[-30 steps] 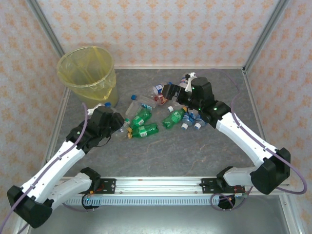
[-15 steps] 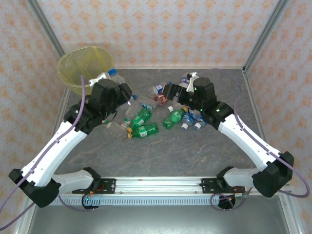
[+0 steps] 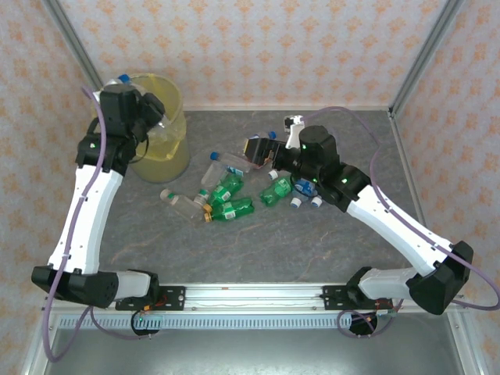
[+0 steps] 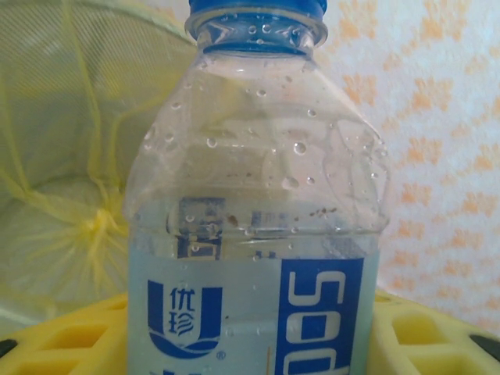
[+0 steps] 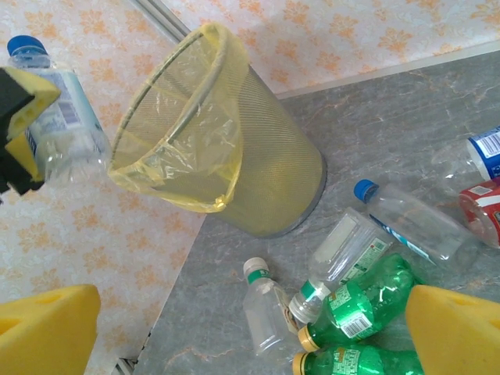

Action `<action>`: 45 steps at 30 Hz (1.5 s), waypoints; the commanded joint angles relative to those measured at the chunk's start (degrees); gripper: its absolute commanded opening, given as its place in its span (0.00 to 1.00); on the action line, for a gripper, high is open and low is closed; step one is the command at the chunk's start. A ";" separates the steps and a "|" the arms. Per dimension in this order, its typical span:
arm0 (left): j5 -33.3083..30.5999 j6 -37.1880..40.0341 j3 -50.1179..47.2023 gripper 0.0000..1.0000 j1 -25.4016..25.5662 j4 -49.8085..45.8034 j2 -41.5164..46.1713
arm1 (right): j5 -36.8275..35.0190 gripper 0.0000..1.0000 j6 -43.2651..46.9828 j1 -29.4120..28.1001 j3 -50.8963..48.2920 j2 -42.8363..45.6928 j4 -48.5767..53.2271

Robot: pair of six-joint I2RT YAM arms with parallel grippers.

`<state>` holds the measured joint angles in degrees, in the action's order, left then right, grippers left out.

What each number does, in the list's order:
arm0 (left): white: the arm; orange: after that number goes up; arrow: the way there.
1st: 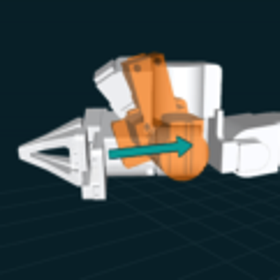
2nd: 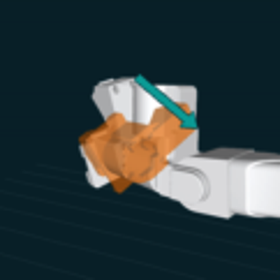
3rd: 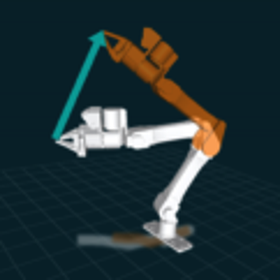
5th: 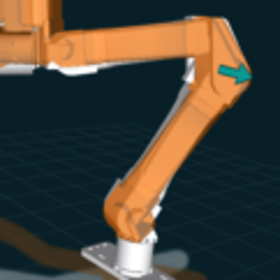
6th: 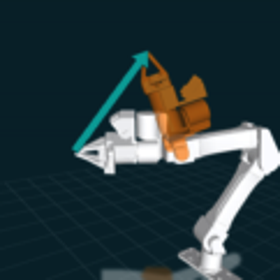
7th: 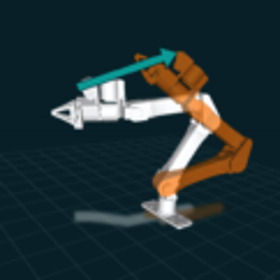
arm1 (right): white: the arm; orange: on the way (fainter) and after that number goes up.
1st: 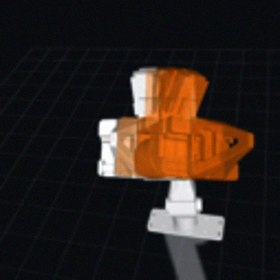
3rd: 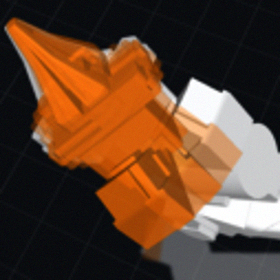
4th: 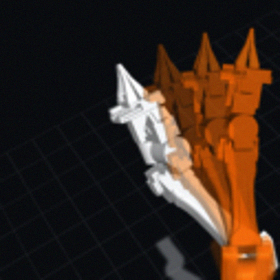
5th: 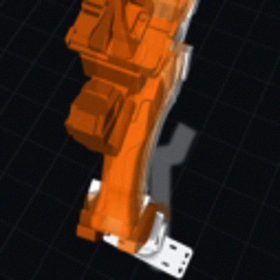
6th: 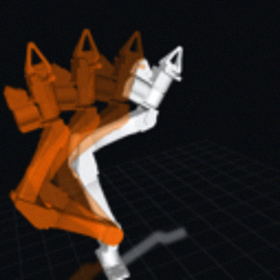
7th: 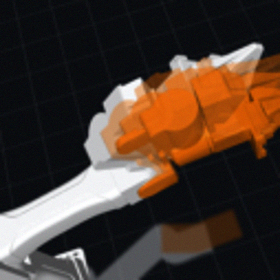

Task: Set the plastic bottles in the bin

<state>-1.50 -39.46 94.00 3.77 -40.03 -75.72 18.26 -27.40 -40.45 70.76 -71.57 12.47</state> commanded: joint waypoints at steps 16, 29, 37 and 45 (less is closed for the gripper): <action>6.76 8.03 7.52 0.54 -12.54 4.06 -13.98 | -3.36 1.00 -0.17 -3.67 5.09 -3.49 1.00; 6.34 10.88 12.17 0.54 -11.83 -0.87 -24.03 | -4.79 1.00 0.50 -3.67 3.46 -3.60 0.31; 3.62 12.74 12.93 0.57 -9.18 -3.39 -26.59 | -4.20 1.00 1.50 -3.67 6.29 -6.10 1.48; 3.33 13.49 13.17 0.82 -8.87 -3.56 -25.16 | -3.50 1.00 0.87 -3.65 6.93 -7.03 1.72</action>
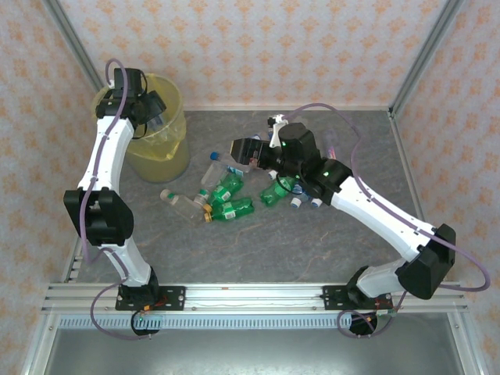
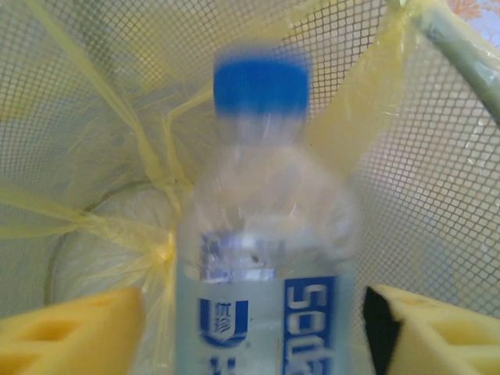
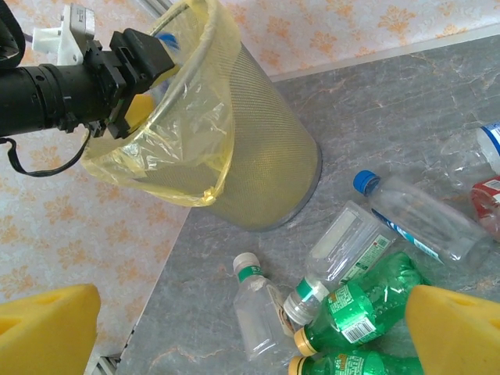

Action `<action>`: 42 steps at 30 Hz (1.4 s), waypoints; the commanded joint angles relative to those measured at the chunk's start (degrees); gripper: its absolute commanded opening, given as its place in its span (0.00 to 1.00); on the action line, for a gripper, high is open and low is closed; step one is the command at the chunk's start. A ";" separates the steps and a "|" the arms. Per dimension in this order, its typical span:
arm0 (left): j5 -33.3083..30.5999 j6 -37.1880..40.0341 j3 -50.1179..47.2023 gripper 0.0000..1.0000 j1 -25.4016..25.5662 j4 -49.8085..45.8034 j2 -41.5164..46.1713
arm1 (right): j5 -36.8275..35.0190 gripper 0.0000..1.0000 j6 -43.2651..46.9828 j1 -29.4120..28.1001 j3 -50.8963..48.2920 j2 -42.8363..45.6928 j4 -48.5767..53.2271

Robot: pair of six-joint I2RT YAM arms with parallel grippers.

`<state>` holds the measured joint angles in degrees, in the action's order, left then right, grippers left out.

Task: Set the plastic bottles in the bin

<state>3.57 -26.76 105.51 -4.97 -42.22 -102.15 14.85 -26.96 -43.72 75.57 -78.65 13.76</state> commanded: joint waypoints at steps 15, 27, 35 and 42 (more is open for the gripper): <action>0.99 -3.58 -8.36 0.99 -3.23 5.64 16.74 | -7.80 1.00 0.78 -2.14 -1.17 2.63 -1.08; 1.97 -18.78 -32.68 0.92 -0.89 12.96 40.76 | -4.72 1.00 1.83 -2.22 -0.08 -0.25 -1.32; -2.68 -24.37 -39.08 0.88 5.49 5.12 50.43 | -2.58 1.00 2.61 -2.24 0.83 -2.06 -1.54; -3.29 -29.06 -49.12 0.83 10.52 -1.81 56.00 | -1.14 1.00 3.29 -2.24 -0.49 -2.08 -1.55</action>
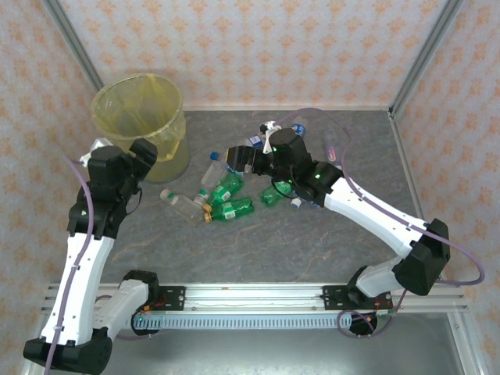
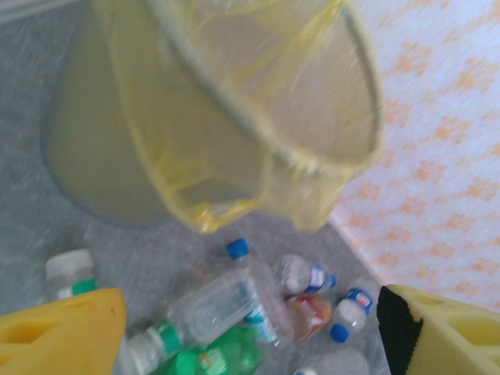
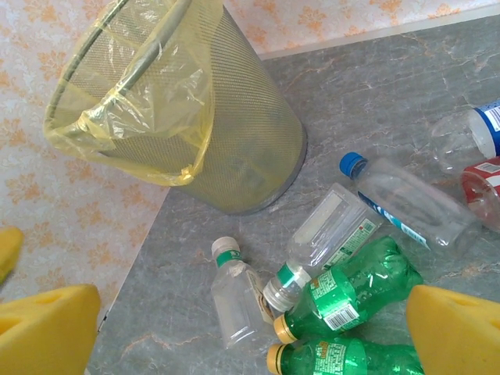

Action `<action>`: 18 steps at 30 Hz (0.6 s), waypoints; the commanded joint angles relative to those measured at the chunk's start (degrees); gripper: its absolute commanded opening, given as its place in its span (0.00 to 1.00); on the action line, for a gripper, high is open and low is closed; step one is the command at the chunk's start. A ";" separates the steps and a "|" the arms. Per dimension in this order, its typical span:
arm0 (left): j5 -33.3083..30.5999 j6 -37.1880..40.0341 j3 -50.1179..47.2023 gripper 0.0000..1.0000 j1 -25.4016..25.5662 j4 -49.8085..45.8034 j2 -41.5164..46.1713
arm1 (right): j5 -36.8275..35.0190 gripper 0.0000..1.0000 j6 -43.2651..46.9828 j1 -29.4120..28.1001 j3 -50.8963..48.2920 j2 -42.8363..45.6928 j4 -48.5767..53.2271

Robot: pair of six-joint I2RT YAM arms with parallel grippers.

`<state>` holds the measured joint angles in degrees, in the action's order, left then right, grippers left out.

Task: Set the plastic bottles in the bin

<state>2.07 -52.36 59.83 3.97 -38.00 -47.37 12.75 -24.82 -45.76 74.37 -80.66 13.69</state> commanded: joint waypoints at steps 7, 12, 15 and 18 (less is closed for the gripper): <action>-3.37 -9.99 -14.69 0.82 10.50 -4.22 2.18 | 0.71 1.00 1.68 -0.24 -0.92 1.04 -1.76; -3.71 -12.58 -21.02 0.82 15.24 2.29 -2.46 | -0.09 1.00 2.32 -0.21 -1.00 1.84 -0.71; -4.73 -12.77 -22.59 0.83 16.53 6.71 -6.39 | -0.65 1.00 2.15 -0.19 -1.47 2.73 -0.68; -4.45 -12.25 -22.92 0.83 16.86 11.02 -11.01 | -1.06 1.00 1.87 -0.23 -1.99 3.53 -0.52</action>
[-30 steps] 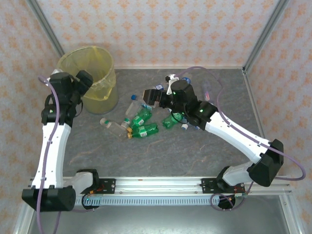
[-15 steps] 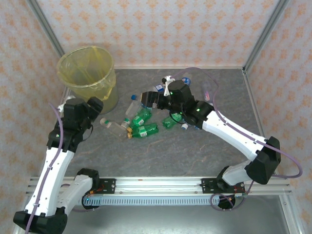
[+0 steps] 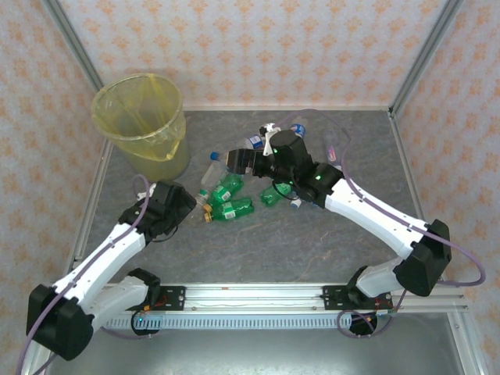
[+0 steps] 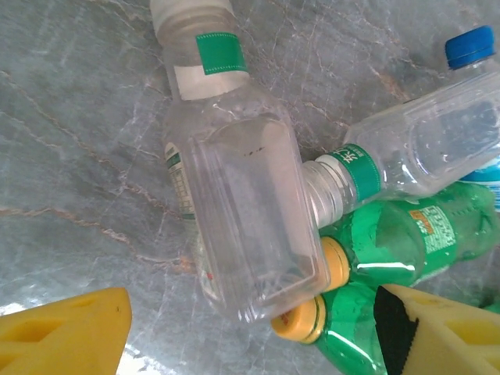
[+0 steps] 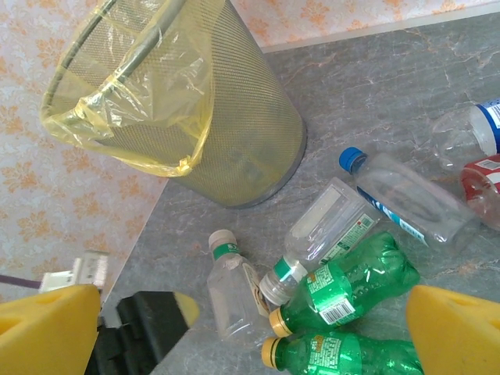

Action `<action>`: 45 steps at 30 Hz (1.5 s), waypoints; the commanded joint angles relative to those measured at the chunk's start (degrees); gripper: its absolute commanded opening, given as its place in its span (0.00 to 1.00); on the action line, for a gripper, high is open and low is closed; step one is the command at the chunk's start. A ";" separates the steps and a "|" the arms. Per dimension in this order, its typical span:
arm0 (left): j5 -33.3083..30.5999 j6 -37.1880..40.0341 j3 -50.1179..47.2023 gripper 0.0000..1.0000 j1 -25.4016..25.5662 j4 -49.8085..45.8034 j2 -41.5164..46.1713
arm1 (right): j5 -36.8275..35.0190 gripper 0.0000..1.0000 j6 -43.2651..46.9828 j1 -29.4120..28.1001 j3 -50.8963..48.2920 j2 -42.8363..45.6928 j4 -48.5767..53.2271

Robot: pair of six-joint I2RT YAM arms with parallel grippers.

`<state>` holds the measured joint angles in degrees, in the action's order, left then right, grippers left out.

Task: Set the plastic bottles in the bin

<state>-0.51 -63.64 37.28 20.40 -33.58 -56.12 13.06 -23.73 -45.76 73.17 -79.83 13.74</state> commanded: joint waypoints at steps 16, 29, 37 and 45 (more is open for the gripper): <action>-2.12 3.09 2.24 0.88 0.50 12.71 -18.44 | -3.61 1.00 -0.14 -0.17 -3.18 5.88 0.17; -5.91 8.86 0.17 0.88 0.46 4.78 -17.88 | -3.08 1.00 -0.18 -0.20 -2.86 5.10 0.28; -6.77 10.94 -0.10 0.88 0.00 3.54 -17.69 | -3.06 1.00 0.19 -0.21 -1.95 4.23 0.38; -4.72 13.89 2.00 0.85 -0.10 6.18 -22.25 | -3.34 1.00 0.26 -0.21 -1.79 4.50 1.11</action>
<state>-4.97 -51.90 37.91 20.53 -27.57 -76.25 10.68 -23.92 -45.76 70.32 -75.46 14.13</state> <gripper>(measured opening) 0.851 0.996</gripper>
